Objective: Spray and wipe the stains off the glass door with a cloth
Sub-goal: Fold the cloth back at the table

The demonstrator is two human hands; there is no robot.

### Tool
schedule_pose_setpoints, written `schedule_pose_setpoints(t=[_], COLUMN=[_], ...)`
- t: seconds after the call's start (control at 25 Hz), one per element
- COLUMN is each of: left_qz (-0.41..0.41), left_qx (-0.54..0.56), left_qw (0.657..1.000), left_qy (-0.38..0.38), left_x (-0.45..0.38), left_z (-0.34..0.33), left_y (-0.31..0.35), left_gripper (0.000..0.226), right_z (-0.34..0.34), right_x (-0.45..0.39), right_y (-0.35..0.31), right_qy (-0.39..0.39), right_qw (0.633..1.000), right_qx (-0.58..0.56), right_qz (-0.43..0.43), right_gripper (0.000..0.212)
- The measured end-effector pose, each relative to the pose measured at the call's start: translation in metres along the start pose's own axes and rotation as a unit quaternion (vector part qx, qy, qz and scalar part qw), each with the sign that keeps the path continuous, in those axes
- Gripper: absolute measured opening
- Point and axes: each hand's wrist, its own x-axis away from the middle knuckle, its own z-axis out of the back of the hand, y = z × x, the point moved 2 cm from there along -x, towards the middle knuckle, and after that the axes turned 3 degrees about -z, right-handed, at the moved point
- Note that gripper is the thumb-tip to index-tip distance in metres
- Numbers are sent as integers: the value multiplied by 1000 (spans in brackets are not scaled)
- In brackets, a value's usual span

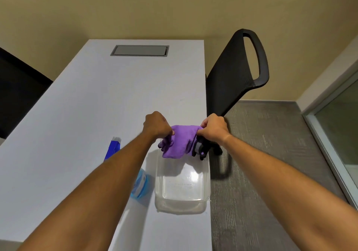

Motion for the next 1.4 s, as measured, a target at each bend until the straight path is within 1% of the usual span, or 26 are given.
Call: schedule_pose_setpoints(t=[0.08,0.16,0.28,0.36,0.4,0.52,0.64,0.8,0.96,1.16,1.4], left_qz=[-40,-54,-19,1,-2,-43,-63,-79,-96,-114,-138], left_qx=[-37,-41,27,54,47,-39,-88,-118,-128,-127,-175], left_qw=[998,997,997,996,996,997,992,988,983,981,971], left_qy=[-11,-32,-69,-73,-69,-58,-60,-68,-88,-93,-83], left_x=[-2,-3,-8,-7,-8,-12,-19,-28,-34,-37,-37], left_z=[-4,-8,-14,-19,-21,-25,-22,-17,-15,-18,-24], left_y=[2,3,-2,-5,-6,-9,-14,-19,-20,-22,-22], left_gripper=[20,23,28,26,25,24,27,26,26,27,27], right_z=[0,-1,-1,-2,-2,-6,-6,0,7,5,-12], right_x=[-1,-4,-8,-10,-10,-9,-10,-15,-19,-18,-18], right_y=[-1,0,5,9,10,12,17,20,19,22,19], right_qy=[-1,0,5,17,22,17,-8,-65,-100,-87,-36], right_qw=[996,993,991,991,991,990,992,987,981,983,975], right_qx=[69,99,114,114,114,112,84,68,74,60,143], right_qz=[49,70,71,70,73,79,97,133,150,151,164], right_gripper=[8,9,10,12,12,14,18,25,31,32,27])
